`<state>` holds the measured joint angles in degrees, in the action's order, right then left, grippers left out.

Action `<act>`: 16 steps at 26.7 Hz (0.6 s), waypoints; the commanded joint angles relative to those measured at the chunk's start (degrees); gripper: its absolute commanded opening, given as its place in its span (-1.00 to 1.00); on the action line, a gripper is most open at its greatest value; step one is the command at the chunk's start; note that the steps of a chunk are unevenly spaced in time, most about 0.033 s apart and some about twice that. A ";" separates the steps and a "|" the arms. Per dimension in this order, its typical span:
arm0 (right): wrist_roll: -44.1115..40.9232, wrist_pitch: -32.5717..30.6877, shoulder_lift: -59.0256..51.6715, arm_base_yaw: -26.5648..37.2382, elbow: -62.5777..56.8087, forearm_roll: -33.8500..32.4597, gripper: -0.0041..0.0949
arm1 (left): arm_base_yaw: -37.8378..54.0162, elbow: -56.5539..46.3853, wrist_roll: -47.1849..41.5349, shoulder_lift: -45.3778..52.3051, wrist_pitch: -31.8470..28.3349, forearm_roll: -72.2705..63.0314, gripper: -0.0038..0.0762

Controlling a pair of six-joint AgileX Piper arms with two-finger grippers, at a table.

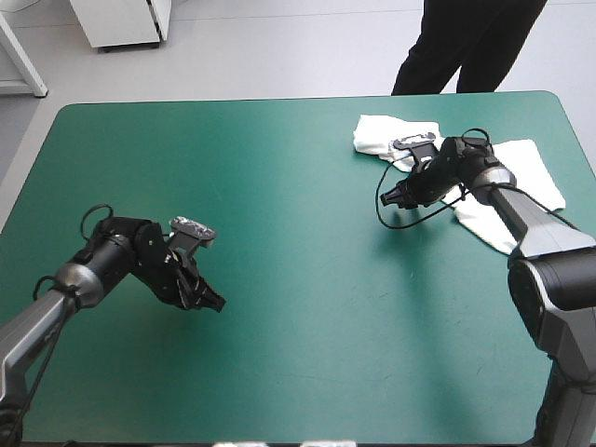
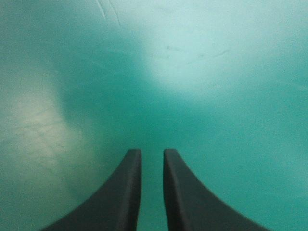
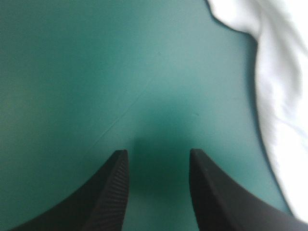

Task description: Fold the cloth

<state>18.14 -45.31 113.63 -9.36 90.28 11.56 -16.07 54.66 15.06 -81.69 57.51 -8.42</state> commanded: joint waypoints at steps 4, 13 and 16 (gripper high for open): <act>-4.05 -4.83 -15.15 0.26 1.49 -3.69 -0.13 | -0.28 12.22 -0.60 14.16 6.77 -3.86 -0.59; -12.15 -14.99 -31.68 0.26 1.49 -16.59 0.04 | -0.28 25.56 -0.12 28.80 9.84 -11.37 -0.57; -15.96 -15.05 -32.95 0.26 1.38 -21.30 0.20 | -0.28 27.47 0.33 29.94 8.03 -13.20 -0.45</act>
<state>5.25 -61.70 83.63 -9.36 90.27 -4.49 -16.07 79.11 15.00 -53.01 70.10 -18.32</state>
